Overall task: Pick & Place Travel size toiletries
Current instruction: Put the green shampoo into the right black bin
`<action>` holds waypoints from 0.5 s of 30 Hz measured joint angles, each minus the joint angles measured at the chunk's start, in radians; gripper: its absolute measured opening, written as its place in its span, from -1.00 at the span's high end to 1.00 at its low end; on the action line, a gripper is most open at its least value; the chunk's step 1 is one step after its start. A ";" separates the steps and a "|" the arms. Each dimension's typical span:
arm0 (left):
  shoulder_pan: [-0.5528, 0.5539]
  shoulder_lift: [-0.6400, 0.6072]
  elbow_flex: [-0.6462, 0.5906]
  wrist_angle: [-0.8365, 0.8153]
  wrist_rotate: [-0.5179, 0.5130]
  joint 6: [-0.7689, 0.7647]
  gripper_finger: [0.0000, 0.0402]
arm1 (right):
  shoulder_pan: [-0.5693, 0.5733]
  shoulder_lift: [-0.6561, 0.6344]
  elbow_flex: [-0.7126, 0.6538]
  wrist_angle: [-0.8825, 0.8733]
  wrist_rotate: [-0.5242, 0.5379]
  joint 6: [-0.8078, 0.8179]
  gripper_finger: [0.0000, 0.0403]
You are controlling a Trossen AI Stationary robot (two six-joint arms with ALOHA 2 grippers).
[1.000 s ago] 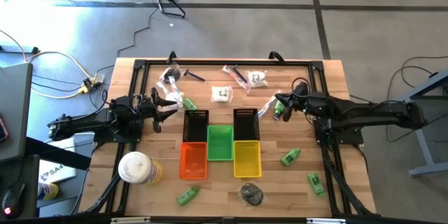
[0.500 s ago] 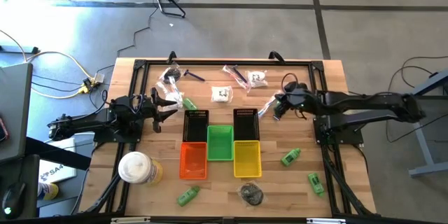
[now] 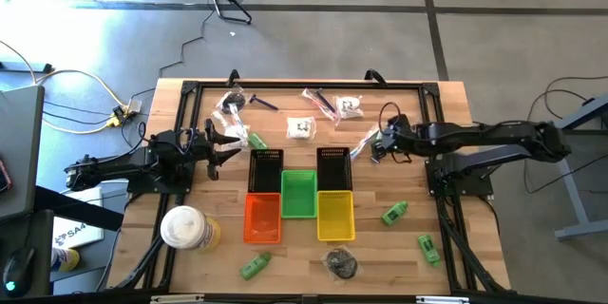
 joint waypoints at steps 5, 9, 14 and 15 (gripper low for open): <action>0.000 0.000 0.000 0.000 0.000 0.000 0.24 | 0.000 0.027 0.000 -0.033 0.000 0.077 0.99; 0.000 0.000 0.000 0.000 0.000 0.000 0.24 | 0.000 0.046 0.000 0.006 0.000 0.010 0.99; 0.000 0.000 0.000 0.000 0.000 0.000 0.24 | 0.000 0.058 0.000 0.059 -0.006 -0.100 0.99; 0.000 0.000 0.000 0.000 -0.003 0.005 0.24 | 0.000 0.058 0.000 0.070 -0.009 -0.120 0.99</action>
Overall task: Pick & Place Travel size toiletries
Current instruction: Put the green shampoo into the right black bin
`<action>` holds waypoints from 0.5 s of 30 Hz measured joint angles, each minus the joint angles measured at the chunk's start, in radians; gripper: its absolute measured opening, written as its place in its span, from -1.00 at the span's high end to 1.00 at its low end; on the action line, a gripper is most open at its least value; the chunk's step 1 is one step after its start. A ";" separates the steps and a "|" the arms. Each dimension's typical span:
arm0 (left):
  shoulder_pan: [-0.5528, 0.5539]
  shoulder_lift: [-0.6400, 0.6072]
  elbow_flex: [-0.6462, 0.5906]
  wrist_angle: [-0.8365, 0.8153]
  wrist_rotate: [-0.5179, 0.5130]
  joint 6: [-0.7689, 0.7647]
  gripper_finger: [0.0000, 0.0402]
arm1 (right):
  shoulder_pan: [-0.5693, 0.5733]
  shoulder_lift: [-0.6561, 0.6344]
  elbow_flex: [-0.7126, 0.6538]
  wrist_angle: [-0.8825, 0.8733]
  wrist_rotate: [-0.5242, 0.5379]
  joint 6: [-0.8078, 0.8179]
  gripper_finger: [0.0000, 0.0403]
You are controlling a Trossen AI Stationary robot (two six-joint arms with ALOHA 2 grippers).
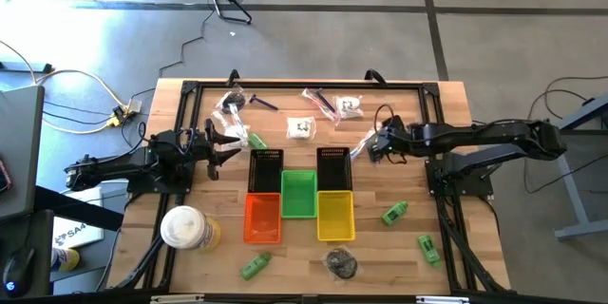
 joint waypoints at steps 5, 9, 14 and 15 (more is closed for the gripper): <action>0.000 0.000 0.000 0.001 -0.004 0.015 0.24 | -0.001 0.000 0.000 0.038 -0.001 -0.054 0.99; 0.000 0.000 0.000 0.001 -0.005 0.015 0.24 | -0.001 0.004 0.000 0.036 0.002 -0.015 0.99; 0.000 0.000 0.000 0.001 -0.005 0.015 0.24 | -0.001 0.029 0.000 0.030 0.001 -0.012 0.99; 0.000 0.000 0.000 0.001 -0.005 0.015 0.24 | -0.001 0.038 0.000 0.029 0.002 -0.012 0.99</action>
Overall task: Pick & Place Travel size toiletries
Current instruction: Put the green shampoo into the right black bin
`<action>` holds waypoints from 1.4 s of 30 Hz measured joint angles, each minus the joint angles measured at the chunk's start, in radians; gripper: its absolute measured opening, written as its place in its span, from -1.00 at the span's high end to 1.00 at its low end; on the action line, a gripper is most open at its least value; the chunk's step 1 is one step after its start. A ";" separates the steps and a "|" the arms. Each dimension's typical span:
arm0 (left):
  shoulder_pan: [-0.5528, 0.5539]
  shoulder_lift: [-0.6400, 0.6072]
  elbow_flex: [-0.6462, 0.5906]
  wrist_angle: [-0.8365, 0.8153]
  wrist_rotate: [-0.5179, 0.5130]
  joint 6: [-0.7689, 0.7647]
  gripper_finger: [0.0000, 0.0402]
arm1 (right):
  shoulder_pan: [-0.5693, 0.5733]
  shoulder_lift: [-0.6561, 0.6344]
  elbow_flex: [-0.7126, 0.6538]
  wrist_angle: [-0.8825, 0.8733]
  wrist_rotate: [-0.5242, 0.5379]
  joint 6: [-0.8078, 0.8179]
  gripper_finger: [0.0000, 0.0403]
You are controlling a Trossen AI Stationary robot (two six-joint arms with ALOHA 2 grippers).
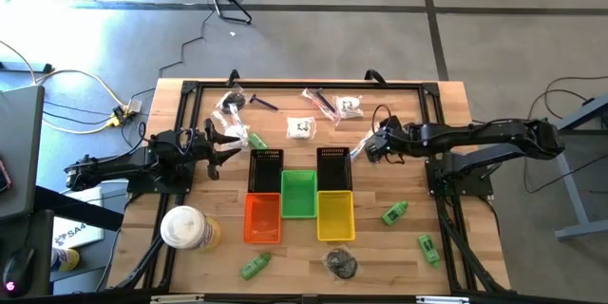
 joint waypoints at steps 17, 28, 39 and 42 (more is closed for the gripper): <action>0.000 0.000 0.000 0.000 -0.002 0.000 0.24 | 0.000 0.083 0.000 -0.001 0.081 0.083 -0.14; 0.000 0.000 0.000 0.000 -0.001 0.000 0.24 | 0.000 0.083 0.000 -0.016 0.151 0.235 -0.68; 0.000 0.000 0.000 0.000 0.002 0.000 0.24 | 0.002 0.221 -0.025 -0.017 0.149 0.420 -0.61; 0.000 0.000 0.000 0.000 0.002 0.000 0.24 | 0.000 0.269 -0.027 -0.009 0.155 0.451 -0.56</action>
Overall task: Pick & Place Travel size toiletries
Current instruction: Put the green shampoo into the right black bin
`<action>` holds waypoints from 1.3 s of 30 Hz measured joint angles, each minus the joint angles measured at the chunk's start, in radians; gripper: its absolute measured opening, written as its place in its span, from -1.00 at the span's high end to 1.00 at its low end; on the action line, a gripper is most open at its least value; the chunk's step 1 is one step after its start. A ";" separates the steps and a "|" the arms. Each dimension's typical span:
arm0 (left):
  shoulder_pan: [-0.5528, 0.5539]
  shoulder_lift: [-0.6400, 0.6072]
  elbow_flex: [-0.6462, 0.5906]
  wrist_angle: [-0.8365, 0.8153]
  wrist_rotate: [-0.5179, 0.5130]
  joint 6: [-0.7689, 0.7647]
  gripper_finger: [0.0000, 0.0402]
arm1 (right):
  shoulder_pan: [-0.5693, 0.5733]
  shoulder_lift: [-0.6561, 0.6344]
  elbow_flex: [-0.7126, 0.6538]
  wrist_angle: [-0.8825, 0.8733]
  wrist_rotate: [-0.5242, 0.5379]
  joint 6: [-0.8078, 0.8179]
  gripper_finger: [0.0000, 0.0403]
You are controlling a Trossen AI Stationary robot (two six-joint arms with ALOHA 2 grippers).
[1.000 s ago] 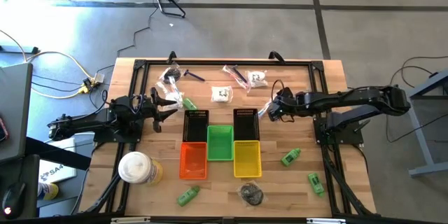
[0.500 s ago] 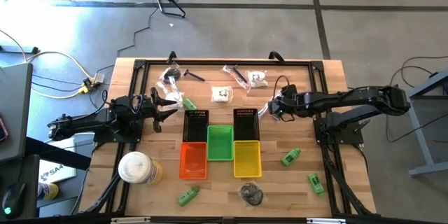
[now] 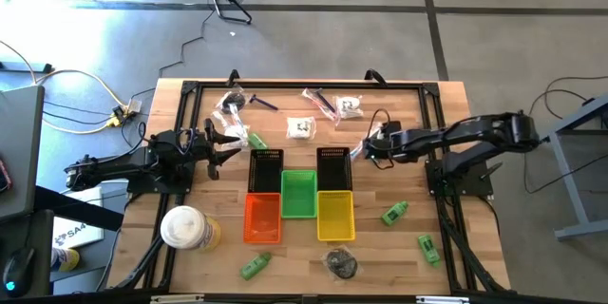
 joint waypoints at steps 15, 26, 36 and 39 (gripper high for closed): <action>0.000 0.000 0.000 0.000 0.000 0.000 0.24 | -0.014 0.153 0.000 0.129 0.032 0.046 -0.36; 0.000 0.000 0.000 0.000 -0.001 0.000 0.24 | -0.021 0.153 0.000 0.130 0.012 0.041 -0.17; 0.000 0.000 0.000 0.000 -0.004 0.000 0.24 | -0.022 0.153 0.000 0.130 0.013 0.039 0.13; 0.000 0.000 0.000 0.000 -0.004 0.000 0.24 | -0.021 0.153 0.000 0.130 0.013 0.039 0.11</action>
